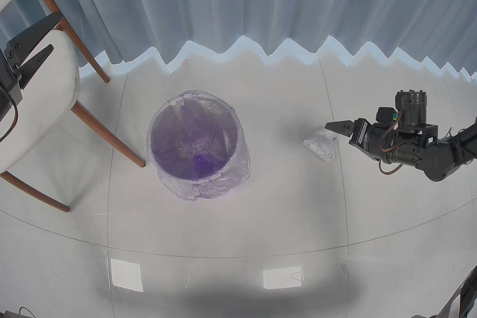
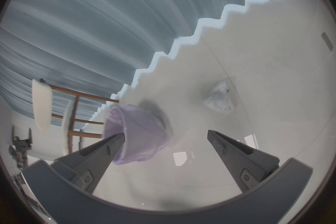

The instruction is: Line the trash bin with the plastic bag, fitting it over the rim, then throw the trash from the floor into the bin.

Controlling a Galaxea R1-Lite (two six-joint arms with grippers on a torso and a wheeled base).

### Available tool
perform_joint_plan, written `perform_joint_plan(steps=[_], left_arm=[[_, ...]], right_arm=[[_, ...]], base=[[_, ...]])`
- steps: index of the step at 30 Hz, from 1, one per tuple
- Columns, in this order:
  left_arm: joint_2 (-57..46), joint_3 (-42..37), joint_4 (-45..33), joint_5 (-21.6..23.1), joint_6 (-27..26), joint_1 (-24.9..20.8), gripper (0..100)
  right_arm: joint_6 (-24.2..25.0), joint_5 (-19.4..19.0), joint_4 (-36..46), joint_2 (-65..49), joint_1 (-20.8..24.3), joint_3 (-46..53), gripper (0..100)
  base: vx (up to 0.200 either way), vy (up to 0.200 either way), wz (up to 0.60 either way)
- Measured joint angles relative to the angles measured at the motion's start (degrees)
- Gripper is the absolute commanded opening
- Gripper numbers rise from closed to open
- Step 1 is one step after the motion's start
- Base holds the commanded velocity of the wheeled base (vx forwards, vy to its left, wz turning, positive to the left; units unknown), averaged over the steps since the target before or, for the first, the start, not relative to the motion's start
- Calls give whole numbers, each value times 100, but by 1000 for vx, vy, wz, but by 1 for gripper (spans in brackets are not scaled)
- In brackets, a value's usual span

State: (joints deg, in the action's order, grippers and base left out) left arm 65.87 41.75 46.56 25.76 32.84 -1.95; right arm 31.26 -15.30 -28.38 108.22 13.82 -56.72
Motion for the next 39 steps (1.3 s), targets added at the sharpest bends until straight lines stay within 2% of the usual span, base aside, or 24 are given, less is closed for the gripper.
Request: perform_joint_plan(steps=[8, 24, 31, 39], left_arm=[[17, -24, 0, 0, -71, 20, 100], [89, -69, 2, 7, -88, 48, 100], [174, -90, 44, 93, -93, 48, 100], [249, -135, 82, 148, -94, 52, 100]], right_arm=[[-490, 360, -82, 1111, -165, -785, 100], [-969, 450, -85, 3023, -603, -2762, 100], [-1545, 887, -107, 3755, -724, -3523, 100], [-1732, 958, -668, 4501, -741, -4201, 100]], base=[[0, 0, 0], [0, 0, 0], [0, 0, 0], [0, 0, 0]])
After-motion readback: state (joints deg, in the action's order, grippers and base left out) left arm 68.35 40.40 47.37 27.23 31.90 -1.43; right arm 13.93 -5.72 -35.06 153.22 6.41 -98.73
